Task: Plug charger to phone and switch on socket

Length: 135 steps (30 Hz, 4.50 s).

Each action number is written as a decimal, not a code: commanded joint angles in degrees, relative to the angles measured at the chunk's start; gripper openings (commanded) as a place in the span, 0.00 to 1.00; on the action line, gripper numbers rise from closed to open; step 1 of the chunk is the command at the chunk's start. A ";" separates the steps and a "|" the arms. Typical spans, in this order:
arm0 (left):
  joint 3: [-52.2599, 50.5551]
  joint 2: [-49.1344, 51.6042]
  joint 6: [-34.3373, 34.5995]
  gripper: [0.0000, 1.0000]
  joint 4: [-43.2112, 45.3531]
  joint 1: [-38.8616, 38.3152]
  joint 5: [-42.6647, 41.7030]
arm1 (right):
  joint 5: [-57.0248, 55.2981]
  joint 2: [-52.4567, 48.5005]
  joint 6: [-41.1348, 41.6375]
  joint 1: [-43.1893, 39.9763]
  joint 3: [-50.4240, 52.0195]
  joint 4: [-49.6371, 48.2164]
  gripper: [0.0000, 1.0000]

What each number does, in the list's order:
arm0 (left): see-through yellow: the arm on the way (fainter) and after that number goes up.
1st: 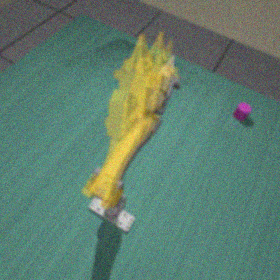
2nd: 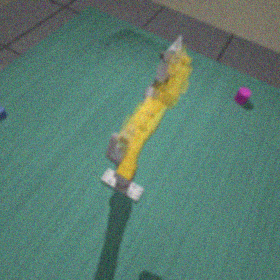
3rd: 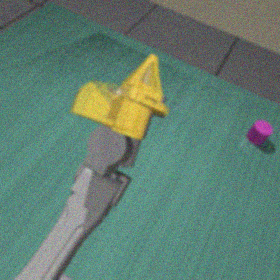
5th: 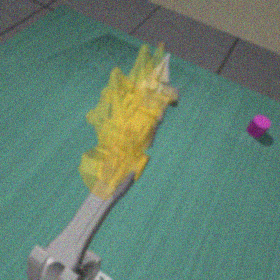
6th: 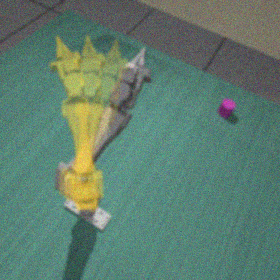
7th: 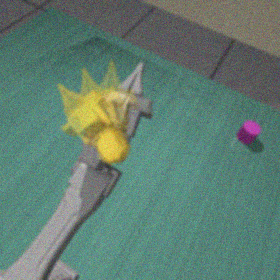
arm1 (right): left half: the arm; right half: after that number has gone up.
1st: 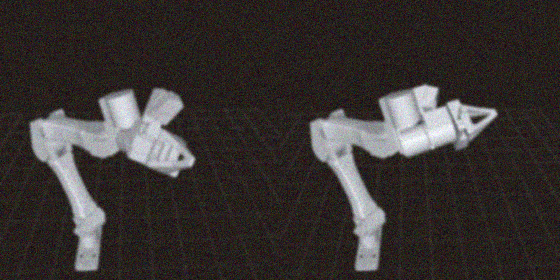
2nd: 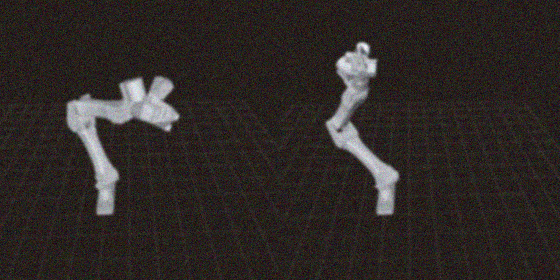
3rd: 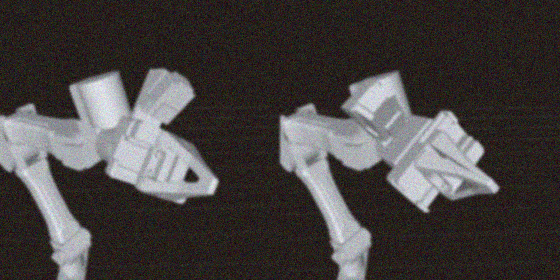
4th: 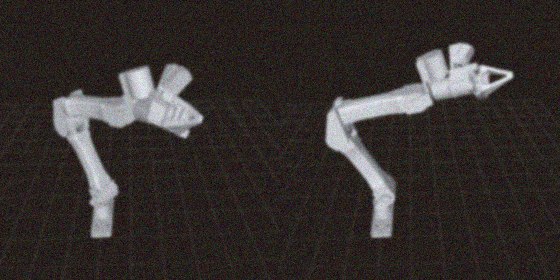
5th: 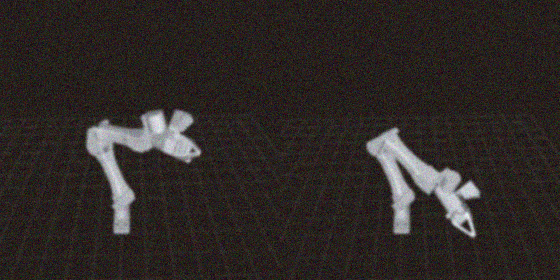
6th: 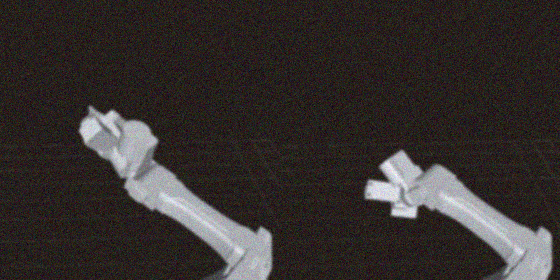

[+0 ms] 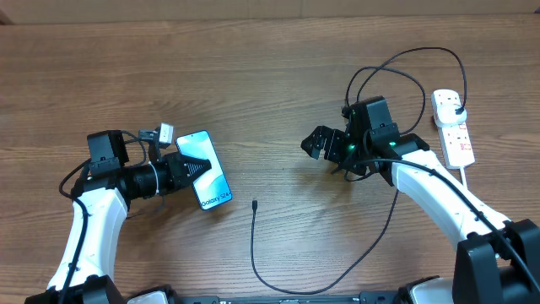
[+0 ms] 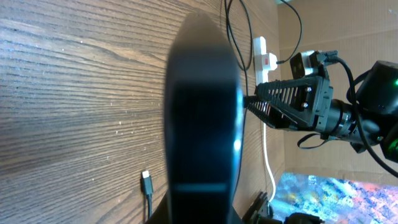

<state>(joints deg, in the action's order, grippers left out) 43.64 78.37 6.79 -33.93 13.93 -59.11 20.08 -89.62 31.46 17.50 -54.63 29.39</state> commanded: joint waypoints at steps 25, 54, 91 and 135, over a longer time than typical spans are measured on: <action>-0.04 -1.51 -2.58 0.04 4.50 0.28 7.39 | -0.57 -0.09 -0.46 -0.15 -0.11 -0.35 1.00; -0.07 -1.51 -3.89 0.04 3.91 0.28 8.26 | -0.55 -0.09 -0.44 -0.15 -0.11 -3.15 1.00; -0.07 -1.51 -4.26 0.04 4.00 0.28 7.80 | 11.06 -0.09 -0.46 3.34 -0.11 1.95 0.24; -0.07 -1.51 -4.26 0.04 4.00 0.28 7.85 | -30.97 -0.48 15.30 39.67 -0.11 -4.94 0.47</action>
<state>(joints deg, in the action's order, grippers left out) 43.62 78.37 4.03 -30.17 13.93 -49.01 -7.70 -89.65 45.58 56.45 -54.63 24.91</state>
